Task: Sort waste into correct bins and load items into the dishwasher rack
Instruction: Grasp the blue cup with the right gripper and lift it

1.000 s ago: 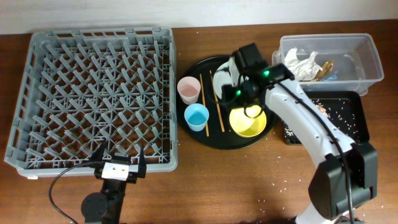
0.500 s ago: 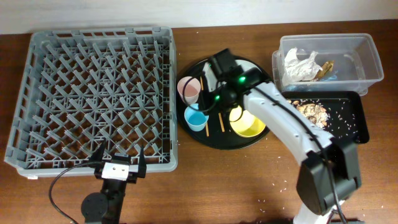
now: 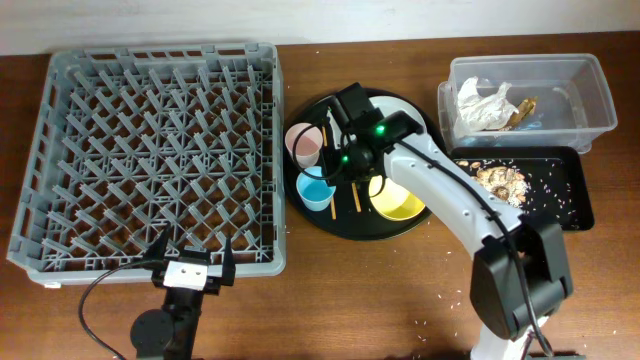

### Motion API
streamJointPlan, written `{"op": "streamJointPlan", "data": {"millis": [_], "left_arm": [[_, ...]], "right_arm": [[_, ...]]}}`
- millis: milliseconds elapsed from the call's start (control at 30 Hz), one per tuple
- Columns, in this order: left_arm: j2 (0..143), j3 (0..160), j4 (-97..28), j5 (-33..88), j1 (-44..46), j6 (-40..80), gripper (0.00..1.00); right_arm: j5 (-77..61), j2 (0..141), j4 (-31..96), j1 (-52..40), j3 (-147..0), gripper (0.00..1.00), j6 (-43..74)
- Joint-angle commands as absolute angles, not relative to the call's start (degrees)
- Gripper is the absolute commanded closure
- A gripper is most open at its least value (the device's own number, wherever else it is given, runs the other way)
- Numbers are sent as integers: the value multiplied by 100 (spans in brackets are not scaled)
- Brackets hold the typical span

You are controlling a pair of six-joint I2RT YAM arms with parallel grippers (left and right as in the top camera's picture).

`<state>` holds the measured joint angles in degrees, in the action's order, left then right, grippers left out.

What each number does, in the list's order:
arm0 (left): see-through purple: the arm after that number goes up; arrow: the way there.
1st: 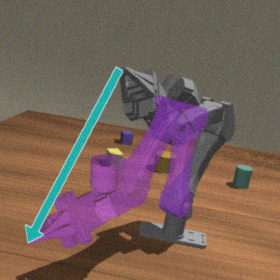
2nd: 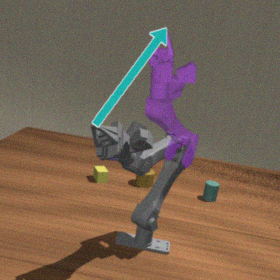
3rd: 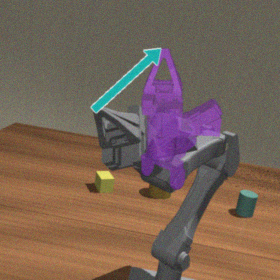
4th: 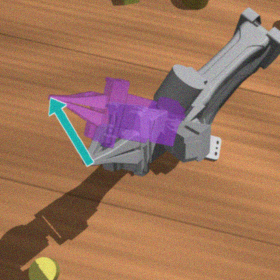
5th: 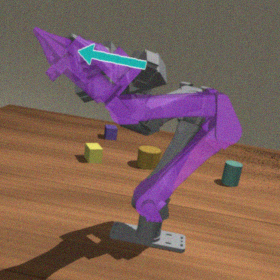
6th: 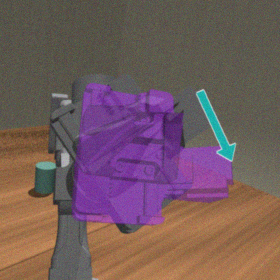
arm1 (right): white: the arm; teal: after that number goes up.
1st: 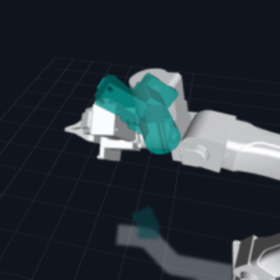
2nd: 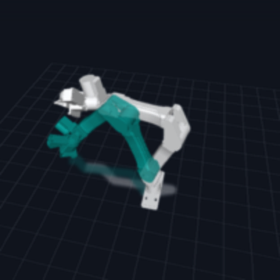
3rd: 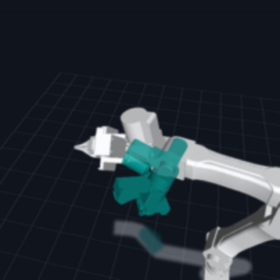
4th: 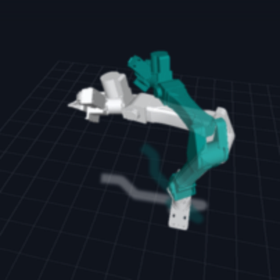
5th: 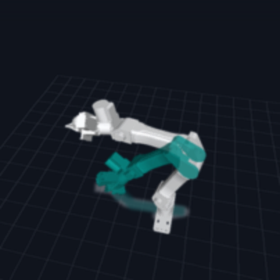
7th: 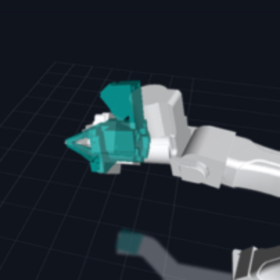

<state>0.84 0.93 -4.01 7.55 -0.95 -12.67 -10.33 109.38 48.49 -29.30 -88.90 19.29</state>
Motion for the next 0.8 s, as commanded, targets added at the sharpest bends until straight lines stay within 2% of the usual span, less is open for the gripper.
{"op": "streamJointPlan", "data": {"millis": [0, 100, 200, 300, 367, 467, 600, 767], "left_arm": [[40, 54, -392, 812, -130, -1337, 1], [40, 54, -392, 812, -130, -1337, 1], [40, 54, -392, 810, -130, -1337, 1], [40, 54, -390, 812, -130, -1337, 1], [40, 54, -390, 816, -130, -1337, 1], [40, 54, -344, 814, -130, -1181, 0], [40, 110, -40, 814, -130, -222, 1], [40, 357, -285, 816, -130, 64, 1]], "right_arm": [[-849, 11281, 4814, -2989, -8833, 64, 2156], [-854, 11469, 4779, -3020, -8833, 70, 2154], [-856, 11546, 4742, -3037, -8833, 82, 2156], [-851, 11557, 4755, -3037, -8833, 86, 2152], [-851, 11557, 4753, -3037, -8831, 96, 2152], [-838, 11557, 4775, -3037, -8833, 96, 2152], [-945, 11546, 4803, -3037, -8833, 96, 2176], [-1168, 11459, 4814, -3011, -8838, 96, 2171]]}}
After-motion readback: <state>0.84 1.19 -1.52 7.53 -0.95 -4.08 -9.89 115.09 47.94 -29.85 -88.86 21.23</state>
